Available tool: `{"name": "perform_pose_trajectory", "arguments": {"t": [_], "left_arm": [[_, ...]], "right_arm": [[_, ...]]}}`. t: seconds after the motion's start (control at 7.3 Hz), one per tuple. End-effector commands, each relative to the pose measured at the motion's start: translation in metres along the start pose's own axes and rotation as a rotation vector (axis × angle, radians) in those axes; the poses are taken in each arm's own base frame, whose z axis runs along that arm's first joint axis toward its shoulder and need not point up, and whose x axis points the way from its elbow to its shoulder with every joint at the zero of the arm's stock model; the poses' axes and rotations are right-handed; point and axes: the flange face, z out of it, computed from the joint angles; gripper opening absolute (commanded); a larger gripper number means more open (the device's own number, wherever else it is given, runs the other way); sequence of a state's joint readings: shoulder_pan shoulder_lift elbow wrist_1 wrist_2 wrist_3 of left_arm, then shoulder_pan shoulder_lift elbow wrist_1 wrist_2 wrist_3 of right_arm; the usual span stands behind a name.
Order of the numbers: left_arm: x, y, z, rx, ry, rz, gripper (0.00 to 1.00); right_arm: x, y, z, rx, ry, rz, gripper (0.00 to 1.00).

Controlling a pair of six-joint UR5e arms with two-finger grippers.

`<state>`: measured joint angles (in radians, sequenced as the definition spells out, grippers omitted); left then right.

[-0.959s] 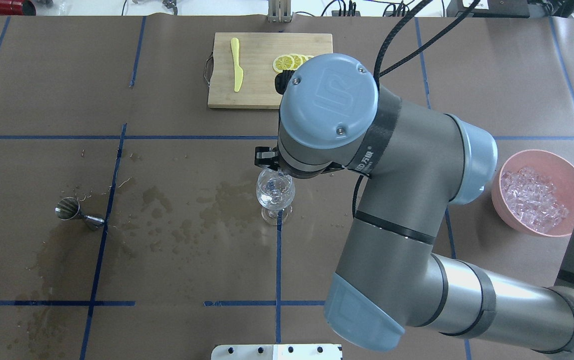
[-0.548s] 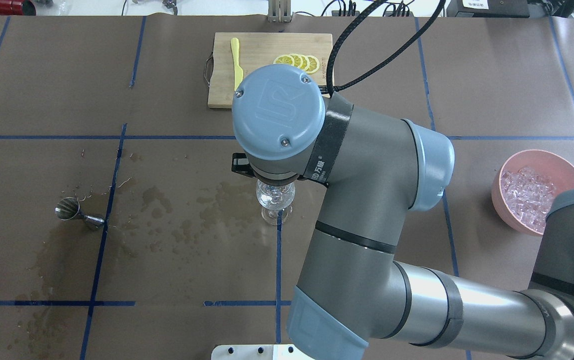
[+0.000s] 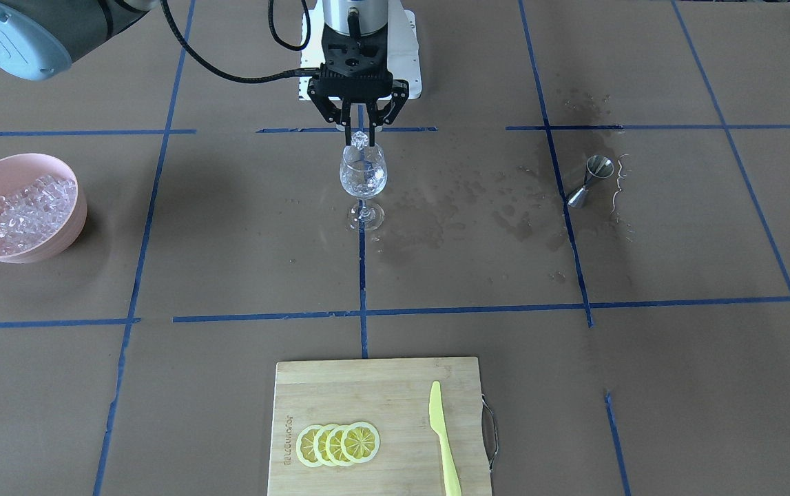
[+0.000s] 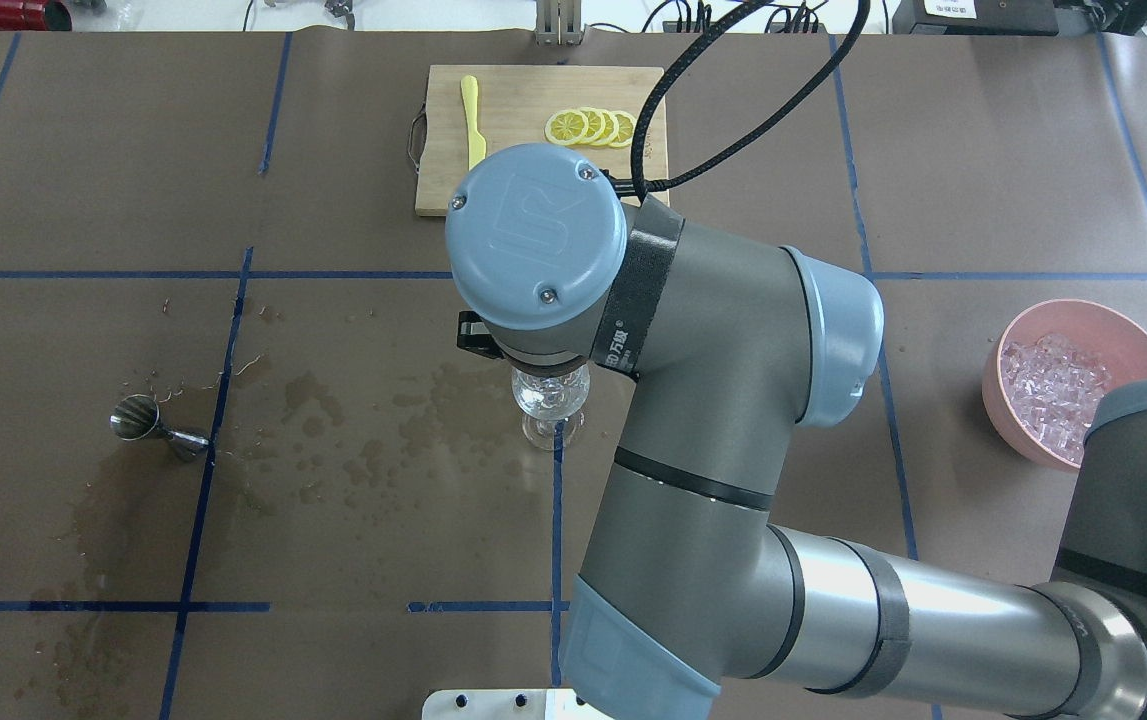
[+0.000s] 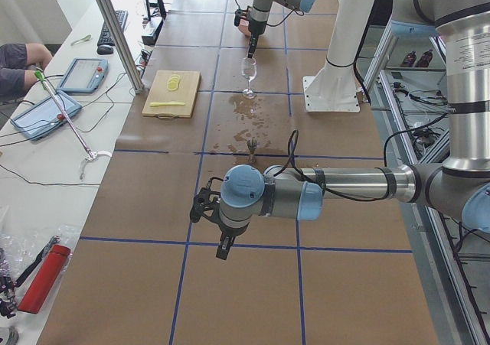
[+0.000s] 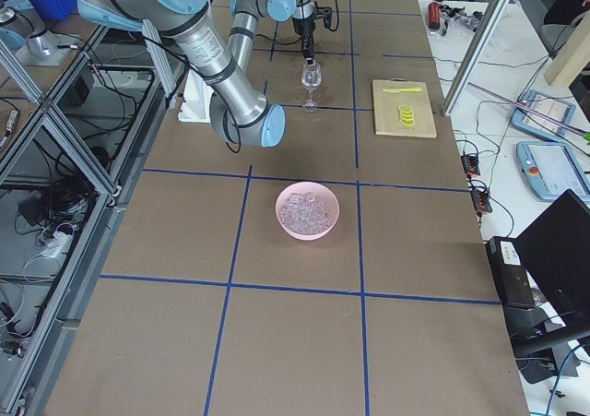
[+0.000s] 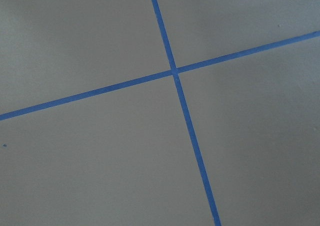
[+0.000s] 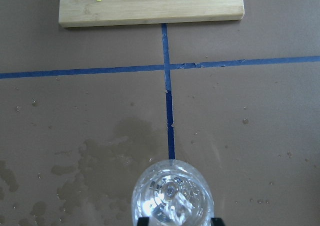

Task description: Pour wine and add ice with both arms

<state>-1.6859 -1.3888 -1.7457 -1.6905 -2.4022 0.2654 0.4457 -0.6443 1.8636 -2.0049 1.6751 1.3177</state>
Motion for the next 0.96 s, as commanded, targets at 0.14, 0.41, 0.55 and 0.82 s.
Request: {"name": "perform_pose_trajectory", "arguments": {"t": [0.14,0.41,0.55,0.82], "left_arm": [[0.000,-0.001,0.000,0.001,0.000,0.001,1.00],[0.000,-0.004,-0.001,0.003,-0.002,0.004,1.00],[0.001,-0.005,-0.002,0.005,-0.003,0.006,1.00],[0.001,-0.005,-0.002,0.004,-0.003,0.005,1.00]], "right_arm": [[-0.002,0.002,-0.004,-0.003,-0.009,-0.006,1.00],[0.005,-0.005,-0.012,0.007,-0.022,-0.015,1.00],[0.038,-0.030,-0.017,-0.005,-0.024,-0.036,1.00],[0.124,-0.071,-0.028,-0.037,-0.032,-0.101,1.00]]}}
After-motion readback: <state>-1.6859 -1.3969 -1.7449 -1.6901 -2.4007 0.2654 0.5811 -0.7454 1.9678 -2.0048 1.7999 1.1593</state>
